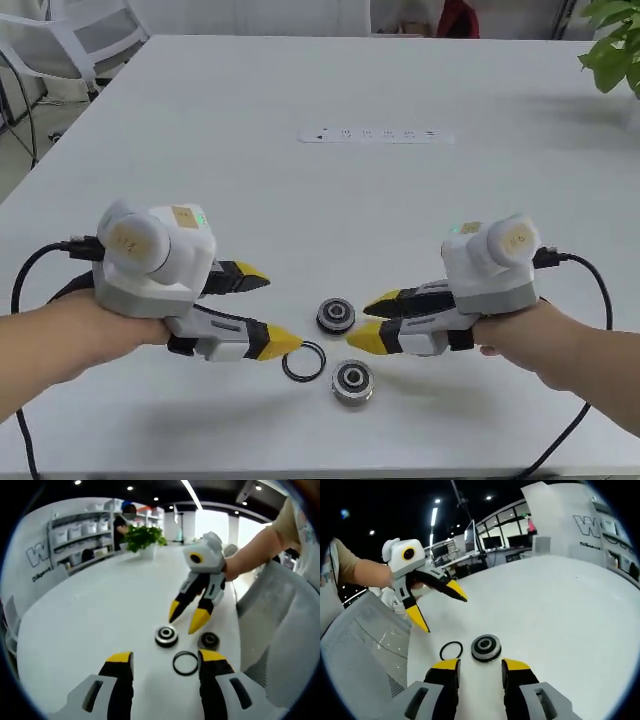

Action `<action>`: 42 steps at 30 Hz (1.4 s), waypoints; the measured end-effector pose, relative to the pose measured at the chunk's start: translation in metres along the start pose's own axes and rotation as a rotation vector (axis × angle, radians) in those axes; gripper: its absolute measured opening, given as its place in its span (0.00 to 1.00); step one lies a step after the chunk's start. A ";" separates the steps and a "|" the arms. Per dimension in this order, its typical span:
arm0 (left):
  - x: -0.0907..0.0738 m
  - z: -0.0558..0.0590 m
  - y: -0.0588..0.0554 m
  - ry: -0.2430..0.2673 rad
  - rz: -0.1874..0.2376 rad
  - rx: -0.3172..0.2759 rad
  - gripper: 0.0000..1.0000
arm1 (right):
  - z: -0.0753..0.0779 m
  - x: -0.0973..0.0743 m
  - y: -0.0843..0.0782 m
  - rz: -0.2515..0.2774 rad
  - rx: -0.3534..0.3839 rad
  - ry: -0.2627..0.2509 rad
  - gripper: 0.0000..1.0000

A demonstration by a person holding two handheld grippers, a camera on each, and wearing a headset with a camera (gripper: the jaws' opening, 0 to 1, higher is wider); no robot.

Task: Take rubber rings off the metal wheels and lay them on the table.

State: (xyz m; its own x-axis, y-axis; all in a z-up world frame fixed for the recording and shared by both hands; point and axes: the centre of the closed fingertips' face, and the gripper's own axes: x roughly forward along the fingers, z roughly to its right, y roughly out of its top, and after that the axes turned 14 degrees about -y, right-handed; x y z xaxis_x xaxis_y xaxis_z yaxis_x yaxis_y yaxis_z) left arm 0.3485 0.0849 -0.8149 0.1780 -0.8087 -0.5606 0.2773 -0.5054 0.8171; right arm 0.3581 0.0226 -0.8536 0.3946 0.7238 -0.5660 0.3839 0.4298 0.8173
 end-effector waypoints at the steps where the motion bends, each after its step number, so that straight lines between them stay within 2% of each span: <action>1: 0.002 -0.001 0.000 -0.001 -0.001 -0.001 0.53 | 0.002 0.001 0.001 0.011 -0.009 -0.008 0.33; 18: 0.022 -0.012 0.001 -0.013 -0.001 -0.020 0.51 | 0.002 0.008 0.002 0.045 -0.106 0.000 0.28; 27: 0.031 -0.017 0.004 -0.017 0.002 -0.028 0.48 | 0.002 0.012 0.001 0.047 -0.107 0.005 0.29; 42: 0.049 -0.014 0.005 -0.041 -0.008 -0.033 0.40 | 0.001 0.014 0.003 0.062 -0.093 0.001 0.33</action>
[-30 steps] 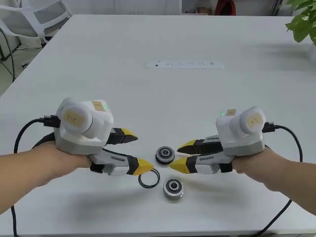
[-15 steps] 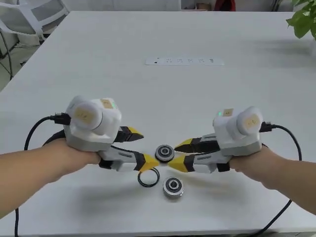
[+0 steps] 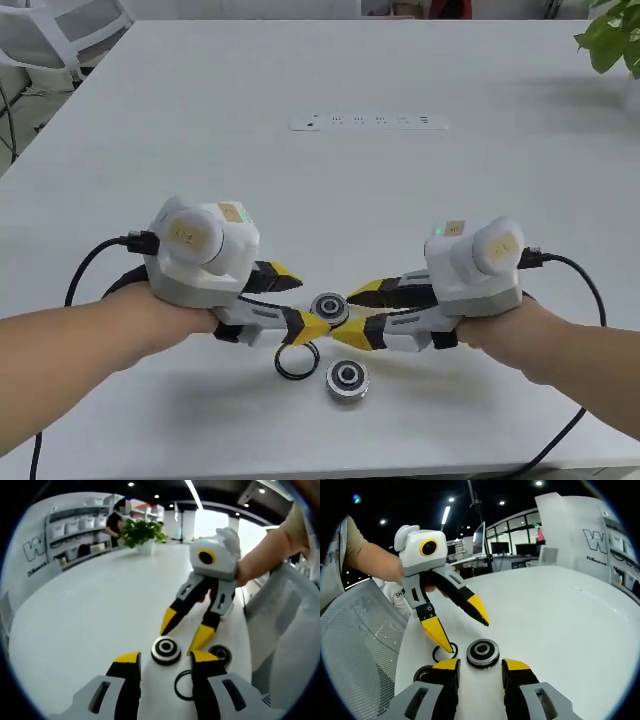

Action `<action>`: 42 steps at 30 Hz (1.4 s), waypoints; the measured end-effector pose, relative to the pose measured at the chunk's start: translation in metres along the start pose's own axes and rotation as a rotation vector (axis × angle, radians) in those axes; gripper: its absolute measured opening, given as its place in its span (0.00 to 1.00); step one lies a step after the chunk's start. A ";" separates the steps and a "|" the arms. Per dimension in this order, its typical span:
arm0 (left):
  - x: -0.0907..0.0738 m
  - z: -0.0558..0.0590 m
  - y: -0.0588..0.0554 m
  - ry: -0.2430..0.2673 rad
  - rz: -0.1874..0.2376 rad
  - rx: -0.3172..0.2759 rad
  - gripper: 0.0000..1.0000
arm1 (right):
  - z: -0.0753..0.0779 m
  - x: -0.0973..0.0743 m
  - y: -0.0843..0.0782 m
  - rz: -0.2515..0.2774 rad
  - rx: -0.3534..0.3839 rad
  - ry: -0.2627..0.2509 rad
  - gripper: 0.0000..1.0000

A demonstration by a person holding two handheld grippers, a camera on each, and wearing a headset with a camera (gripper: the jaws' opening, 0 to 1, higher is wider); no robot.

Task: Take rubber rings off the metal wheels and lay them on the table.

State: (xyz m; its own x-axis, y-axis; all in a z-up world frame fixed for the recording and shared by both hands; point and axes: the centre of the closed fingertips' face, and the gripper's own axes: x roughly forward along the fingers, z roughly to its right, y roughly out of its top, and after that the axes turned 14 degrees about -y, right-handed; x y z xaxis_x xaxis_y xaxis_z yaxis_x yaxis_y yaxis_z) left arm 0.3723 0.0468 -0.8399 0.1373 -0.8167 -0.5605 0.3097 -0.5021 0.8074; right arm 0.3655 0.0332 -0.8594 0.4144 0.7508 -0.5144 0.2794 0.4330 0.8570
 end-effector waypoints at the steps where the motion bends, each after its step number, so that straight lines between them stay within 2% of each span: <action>1: 0.001 0.000 0.000 -0.001 -0.001 0.002 0.39 | 0.000 0.000 0.000 0.001 0.000 0.000 0.33; 19: 0.016 0.002 0.003 -0.029 -0.010 0.006 0.23 | 0.000 0.000 -0.001 0.007 0.008 -0.002 0.34; 35: 0.018 -0.003 0.003 0.005 -0.036 0.059 0.14 | 0.001 0.002 0.001 0.019 0.016 -0.009 0.34; 42: 0.019 -0.002 0.003 0.012 -0.036 0.057 0.14 | 0.000 0.006 0.004 0.026 0.021 -0.021 0.33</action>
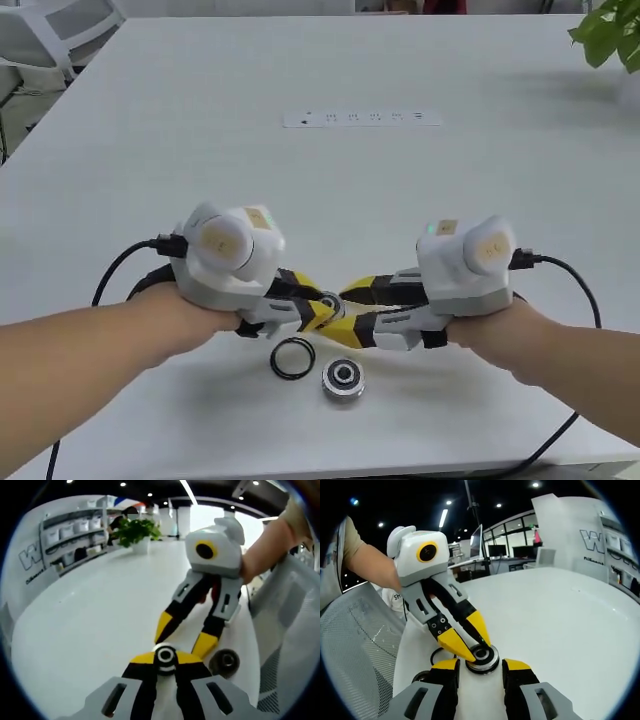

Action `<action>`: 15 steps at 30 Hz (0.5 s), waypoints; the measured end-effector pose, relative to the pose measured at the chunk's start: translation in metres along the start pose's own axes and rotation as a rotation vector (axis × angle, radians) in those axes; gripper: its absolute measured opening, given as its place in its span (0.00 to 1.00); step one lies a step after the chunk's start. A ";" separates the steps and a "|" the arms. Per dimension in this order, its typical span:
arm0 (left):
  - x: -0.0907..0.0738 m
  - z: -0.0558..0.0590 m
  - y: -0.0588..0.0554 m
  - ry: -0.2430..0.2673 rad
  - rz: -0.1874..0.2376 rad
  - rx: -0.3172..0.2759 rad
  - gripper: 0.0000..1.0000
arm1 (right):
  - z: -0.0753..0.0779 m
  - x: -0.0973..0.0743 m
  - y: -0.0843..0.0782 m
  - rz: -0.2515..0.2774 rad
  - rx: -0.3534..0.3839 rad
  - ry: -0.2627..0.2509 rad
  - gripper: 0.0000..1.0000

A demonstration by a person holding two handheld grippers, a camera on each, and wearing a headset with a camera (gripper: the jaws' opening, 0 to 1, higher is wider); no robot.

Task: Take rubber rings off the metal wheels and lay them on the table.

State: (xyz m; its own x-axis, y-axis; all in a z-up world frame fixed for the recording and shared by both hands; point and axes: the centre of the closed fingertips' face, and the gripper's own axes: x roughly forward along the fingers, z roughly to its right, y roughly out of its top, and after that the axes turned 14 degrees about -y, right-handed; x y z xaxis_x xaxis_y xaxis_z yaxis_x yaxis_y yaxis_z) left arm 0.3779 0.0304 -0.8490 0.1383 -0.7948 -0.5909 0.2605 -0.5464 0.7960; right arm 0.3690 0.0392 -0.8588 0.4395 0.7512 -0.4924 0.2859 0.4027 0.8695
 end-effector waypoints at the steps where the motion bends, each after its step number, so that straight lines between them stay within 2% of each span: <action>1: 0.000 -0.001 0.000 0.001 0.000 -0.001 0.14 | 0.000 0.000 0.001 0.002 0.003 -0.001 0.33; 9: 0.000 -0.001 0.000 0.014 0.010 -0.008 0.14 | -0.001 0.004 -0.001 -0.009 -0.019 -0.011 0.31; 15: -0.001 0.000 0.000 0.017 0.009 -0.007 0.14 | 0.002 0.000 -0.002 -0.006 -0.013 -0.021 0.26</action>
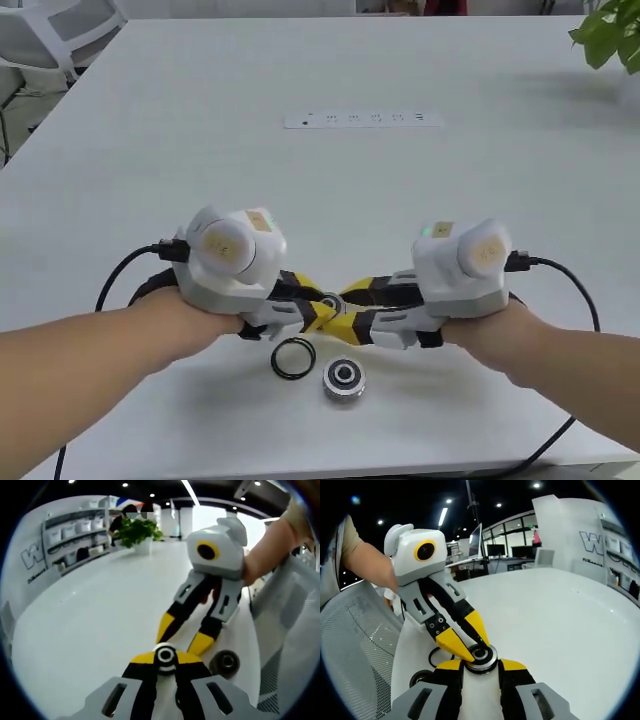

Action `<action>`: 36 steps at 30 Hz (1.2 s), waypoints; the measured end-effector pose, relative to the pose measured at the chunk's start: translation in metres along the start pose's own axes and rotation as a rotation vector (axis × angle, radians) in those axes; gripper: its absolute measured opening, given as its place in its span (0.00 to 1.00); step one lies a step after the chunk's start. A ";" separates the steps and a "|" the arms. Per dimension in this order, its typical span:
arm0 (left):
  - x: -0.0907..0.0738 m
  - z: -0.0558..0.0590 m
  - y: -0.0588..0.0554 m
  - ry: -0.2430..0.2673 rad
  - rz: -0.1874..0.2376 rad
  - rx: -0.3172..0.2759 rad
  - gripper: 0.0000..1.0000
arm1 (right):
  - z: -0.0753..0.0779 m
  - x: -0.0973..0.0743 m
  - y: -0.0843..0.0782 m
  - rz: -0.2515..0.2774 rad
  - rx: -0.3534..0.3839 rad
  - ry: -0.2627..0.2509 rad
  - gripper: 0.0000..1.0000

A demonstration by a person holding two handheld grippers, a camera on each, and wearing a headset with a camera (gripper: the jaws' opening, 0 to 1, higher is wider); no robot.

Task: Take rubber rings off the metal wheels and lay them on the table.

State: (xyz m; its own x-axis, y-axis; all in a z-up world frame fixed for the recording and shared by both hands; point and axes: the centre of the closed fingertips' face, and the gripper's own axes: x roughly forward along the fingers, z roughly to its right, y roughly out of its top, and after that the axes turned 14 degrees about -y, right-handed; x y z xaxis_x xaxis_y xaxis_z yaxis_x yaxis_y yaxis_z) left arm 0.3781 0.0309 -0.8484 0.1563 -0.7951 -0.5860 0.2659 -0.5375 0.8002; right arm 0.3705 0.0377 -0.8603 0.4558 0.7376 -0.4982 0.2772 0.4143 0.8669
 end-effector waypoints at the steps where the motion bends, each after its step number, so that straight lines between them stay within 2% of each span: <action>1: 0.000 0.000 0.000 0.001 0.000 0.000 0.14 | 0.000 0.000 0.000 0.000 0.000 0.000 0.26; 23: 0.000 -0.001 0.000 0.017 -0.001 -0.008 0.13 | 0.003 -0.008 -0.007 -0.022 -0.018 -0.012 0.17; 36: 0.000 0.000 0.000 0.028 -0.002 -0.014 0.13 | 0.005 -0.009 -0.010 -0.039 0.002 -0.019 0.10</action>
State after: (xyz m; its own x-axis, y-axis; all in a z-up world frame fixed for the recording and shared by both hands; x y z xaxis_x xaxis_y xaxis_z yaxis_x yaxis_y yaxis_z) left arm 0.3784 0.0311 -0.8488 0.1825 -0.7859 -0.5908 0.2794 -0.5347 0.7975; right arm 0.3680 0.0247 -0.8645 0.4606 0.7107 -0.5317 0.2965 0.4414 0.8469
